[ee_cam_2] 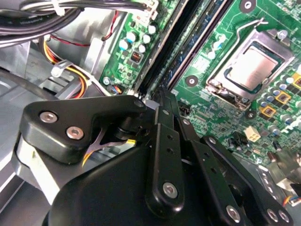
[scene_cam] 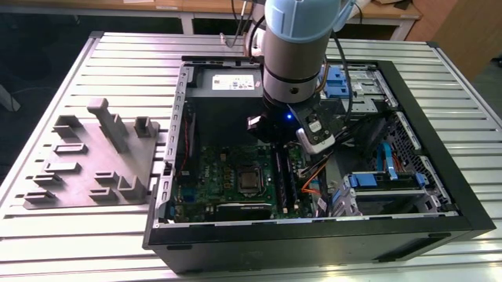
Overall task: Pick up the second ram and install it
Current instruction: 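Press down the second ram until it locks into place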
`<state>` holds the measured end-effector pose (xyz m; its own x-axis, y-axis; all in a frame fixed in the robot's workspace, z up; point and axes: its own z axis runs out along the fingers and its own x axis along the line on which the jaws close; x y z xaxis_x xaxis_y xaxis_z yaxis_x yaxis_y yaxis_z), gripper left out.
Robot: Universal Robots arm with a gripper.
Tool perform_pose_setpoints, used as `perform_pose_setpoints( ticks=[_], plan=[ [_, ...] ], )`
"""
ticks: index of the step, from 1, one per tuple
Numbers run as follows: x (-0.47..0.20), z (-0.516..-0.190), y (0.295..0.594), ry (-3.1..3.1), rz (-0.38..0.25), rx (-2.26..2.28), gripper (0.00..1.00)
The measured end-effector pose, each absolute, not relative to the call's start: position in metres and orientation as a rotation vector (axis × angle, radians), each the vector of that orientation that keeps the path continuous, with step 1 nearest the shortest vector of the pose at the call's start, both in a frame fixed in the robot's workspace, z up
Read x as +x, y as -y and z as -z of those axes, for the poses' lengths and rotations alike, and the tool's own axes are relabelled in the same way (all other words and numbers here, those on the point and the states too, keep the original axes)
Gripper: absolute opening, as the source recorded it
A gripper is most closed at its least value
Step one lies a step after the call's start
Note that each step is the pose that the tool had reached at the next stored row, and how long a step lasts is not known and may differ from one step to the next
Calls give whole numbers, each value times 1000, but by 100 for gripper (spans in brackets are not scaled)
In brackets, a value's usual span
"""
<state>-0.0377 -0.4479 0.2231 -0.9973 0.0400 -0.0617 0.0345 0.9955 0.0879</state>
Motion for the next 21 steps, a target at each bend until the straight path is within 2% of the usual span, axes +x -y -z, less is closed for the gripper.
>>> perform_pose_setpoints(
  ticks=[21],
  plan=[
    [-38,-232,451,-3075,-133,57,10]
  ],
)
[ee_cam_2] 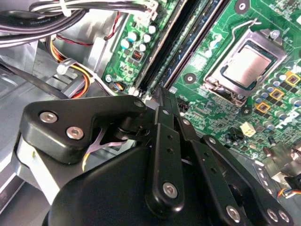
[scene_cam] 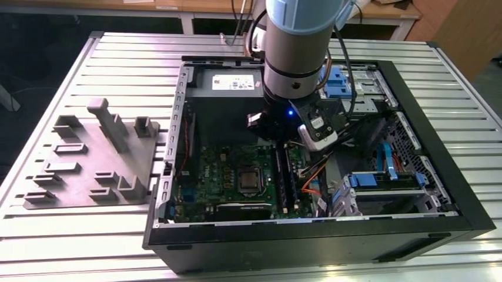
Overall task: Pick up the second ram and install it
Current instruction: 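Press down the second ram until it locks into place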
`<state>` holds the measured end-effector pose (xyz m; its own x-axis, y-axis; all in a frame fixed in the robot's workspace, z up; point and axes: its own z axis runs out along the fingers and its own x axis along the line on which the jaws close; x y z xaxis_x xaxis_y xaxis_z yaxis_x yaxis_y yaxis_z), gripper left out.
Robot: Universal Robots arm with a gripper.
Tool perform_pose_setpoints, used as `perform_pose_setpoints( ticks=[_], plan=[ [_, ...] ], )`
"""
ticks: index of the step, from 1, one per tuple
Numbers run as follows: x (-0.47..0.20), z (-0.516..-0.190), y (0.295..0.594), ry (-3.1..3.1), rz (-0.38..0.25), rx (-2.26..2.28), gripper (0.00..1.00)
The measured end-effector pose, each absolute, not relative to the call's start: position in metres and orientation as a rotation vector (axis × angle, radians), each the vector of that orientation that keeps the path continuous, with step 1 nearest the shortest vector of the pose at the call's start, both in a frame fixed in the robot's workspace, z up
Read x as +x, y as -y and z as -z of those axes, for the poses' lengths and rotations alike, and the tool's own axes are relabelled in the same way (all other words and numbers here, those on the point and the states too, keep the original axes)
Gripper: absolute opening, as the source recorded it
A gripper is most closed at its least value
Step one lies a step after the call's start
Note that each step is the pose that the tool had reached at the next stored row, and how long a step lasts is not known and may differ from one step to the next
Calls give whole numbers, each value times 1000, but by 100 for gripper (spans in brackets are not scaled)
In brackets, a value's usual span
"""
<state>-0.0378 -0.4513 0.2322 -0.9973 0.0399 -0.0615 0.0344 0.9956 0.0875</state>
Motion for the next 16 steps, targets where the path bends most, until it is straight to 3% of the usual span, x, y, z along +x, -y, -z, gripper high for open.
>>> perform_pose_setpoints(
  ticks=[16],
  plan=[
    [-38,-232,484,-3075,-133,57,10]
  ],
)
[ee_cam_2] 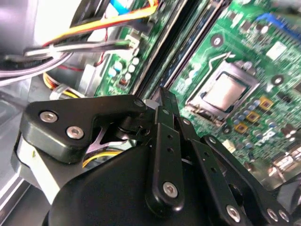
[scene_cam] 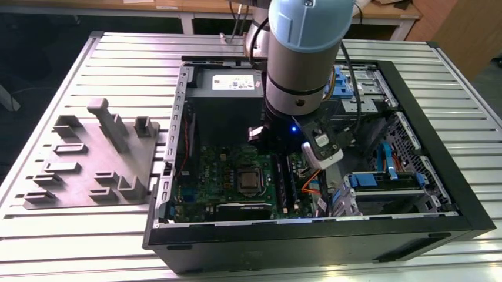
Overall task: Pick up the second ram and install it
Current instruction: 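Press down the second ram until it locks into place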
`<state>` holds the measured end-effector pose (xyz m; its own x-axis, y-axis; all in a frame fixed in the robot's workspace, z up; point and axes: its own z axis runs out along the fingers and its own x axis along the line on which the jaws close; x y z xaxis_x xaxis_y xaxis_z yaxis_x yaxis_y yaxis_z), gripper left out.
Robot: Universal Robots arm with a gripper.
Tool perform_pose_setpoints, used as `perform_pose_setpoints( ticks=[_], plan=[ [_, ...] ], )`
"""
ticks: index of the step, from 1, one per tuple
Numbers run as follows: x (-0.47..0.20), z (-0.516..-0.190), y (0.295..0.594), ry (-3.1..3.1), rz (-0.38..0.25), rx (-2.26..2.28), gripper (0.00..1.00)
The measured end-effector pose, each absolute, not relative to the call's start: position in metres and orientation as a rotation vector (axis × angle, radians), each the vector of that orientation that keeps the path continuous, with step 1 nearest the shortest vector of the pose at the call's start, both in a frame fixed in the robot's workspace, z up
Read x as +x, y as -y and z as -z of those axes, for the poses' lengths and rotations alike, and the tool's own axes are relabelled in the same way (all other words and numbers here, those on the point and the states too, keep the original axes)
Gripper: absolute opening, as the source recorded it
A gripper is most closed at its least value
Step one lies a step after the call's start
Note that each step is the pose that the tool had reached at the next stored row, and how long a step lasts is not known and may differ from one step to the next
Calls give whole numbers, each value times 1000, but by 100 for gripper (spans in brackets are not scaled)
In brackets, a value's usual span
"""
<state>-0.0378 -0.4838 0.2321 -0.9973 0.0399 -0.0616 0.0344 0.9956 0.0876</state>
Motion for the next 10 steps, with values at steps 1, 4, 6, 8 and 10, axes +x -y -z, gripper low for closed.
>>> perform_pose_setpoints(
  ticks=[1,4,6,8,10],
  plan=[
    [-38,-232,487,-3075,-133,57,10],
    [-38,-232,495,-3075,-133,57,10],
    [-38,-232,500,-3075,-133,57,10],
    [-38,-232,505,-3075,-133,57,10],
    [-38,-232,510,-3075,-133,57,10]
  ],
)
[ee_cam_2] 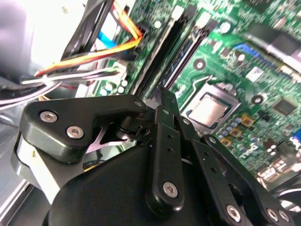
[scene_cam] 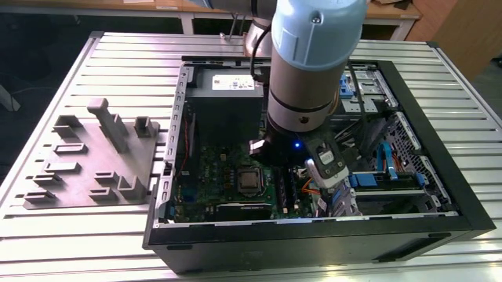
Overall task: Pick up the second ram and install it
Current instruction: 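Press down the second ram until it locks into place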
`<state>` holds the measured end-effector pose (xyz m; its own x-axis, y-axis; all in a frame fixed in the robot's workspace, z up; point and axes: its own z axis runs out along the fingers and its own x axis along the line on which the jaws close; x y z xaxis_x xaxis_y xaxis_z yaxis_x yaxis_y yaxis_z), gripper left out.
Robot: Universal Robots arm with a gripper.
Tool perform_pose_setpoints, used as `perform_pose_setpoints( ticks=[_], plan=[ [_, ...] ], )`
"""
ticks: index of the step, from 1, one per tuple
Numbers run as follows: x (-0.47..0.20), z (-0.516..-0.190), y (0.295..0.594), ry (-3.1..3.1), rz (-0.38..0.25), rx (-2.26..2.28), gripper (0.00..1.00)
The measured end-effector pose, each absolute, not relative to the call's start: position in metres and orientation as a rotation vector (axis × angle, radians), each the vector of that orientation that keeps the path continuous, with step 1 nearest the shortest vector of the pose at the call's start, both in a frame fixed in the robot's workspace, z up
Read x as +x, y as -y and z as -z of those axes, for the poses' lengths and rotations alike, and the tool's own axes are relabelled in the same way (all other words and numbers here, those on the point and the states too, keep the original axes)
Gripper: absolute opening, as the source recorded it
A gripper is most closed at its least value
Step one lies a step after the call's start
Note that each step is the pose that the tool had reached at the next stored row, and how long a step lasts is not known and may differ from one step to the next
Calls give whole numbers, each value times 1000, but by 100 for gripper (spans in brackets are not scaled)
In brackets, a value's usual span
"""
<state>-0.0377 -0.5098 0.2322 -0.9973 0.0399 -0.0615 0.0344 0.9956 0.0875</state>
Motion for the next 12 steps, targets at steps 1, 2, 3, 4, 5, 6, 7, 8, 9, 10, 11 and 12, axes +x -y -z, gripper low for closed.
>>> perform_pose_setpoints(
  ticks=[1,2,3,4,5,6,7,8,9,10,11,12],
  plan=[
    [-38,-232,512,-3075,-133,57,10],
    [-38,-232,514,-3075,-133,57,10],
    [-38,-232,516,-3075,-133,57,10],
    [-38,-232,519,-3075,-133,57,10],
    [-38,-232,521,-3075,-133,57,10],
    [-38,-232,523,-3075,-133,57,10],
    [-38,-232,525,-3075,-132,57,10],
    [-38,-232,526,-3075,-131,57,10],
    [-38,-232,526,-3076,-128,57,10],
    [-38,-232,526,-3076,-127,57,10],
    [-38,-232,526,-3076,-127,57,10],
    [-38,-232,526,-3076,-126,57,10]
  ],
)
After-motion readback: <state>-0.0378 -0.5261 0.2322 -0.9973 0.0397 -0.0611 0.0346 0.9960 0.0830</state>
